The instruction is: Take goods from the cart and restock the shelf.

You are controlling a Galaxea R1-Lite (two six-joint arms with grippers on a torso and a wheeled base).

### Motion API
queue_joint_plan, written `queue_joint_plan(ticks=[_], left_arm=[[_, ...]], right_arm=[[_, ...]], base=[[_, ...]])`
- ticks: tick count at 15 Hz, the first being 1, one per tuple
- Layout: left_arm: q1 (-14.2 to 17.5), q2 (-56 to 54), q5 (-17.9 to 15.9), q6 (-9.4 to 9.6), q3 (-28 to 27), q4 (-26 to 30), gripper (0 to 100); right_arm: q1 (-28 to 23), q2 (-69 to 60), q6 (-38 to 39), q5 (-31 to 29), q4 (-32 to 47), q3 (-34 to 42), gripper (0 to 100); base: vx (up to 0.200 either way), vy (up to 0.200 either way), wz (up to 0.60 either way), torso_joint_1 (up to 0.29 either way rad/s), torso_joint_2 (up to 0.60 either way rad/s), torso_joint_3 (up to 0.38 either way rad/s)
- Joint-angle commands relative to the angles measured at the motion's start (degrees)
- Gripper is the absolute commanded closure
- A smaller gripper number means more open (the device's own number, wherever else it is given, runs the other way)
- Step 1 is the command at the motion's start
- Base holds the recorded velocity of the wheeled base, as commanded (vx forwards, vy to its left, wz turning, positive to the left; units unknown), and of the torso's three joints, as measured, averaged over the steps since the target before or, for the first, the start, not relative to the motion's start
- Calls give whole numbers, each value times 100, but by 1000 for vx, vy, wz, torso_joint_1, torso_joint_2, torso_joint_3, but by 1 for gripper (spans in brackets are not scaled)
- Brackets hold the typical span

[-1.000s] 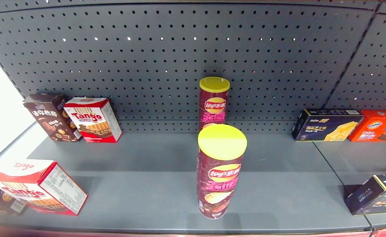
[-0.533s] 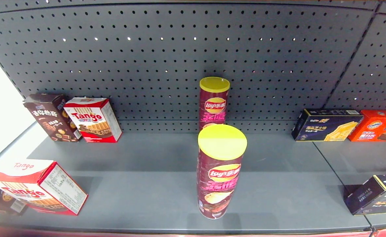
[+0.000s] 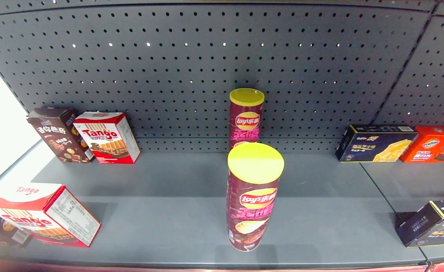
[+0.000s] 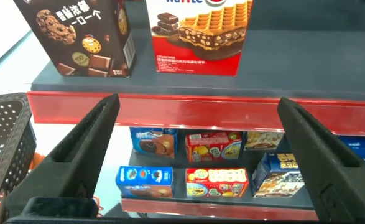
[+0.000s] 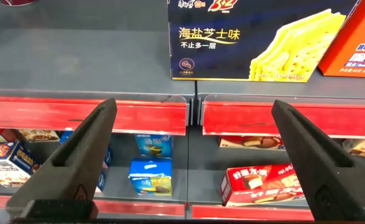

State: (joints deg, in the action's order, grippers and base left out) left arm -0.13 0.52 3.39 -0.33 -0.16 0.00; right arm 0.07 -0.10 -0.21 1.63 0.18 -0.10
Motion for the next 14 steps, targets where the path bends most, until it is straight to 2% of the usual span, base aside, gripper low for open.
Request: queue_joint_plan(ticks=[1, 10, 11, 14], left_arm=[[-4, 9, -5, 15, -2, 0, 0], [5, 9, -5, -2, -2, 0, 0], [5, 9, -5, 7, -2, 0, 0], [-4, 9, -5, -2, -2, 0, 0]], right_arm=[[1, 10, -6, 4, -1, 1, 0], [1, 10, -6, 4, -1, 1, 0], [1, 10, 3, 4, -1, 1, 0], [1, 10, 3, 4, -1, 1, 0]], base=[[0, 0, 0, 0, 0, 0], [0, 0, 0, 0, 0, 0], [-200, 0, 0, 2, 2, 2], [0, 0, 0, 0, 0, 0]])
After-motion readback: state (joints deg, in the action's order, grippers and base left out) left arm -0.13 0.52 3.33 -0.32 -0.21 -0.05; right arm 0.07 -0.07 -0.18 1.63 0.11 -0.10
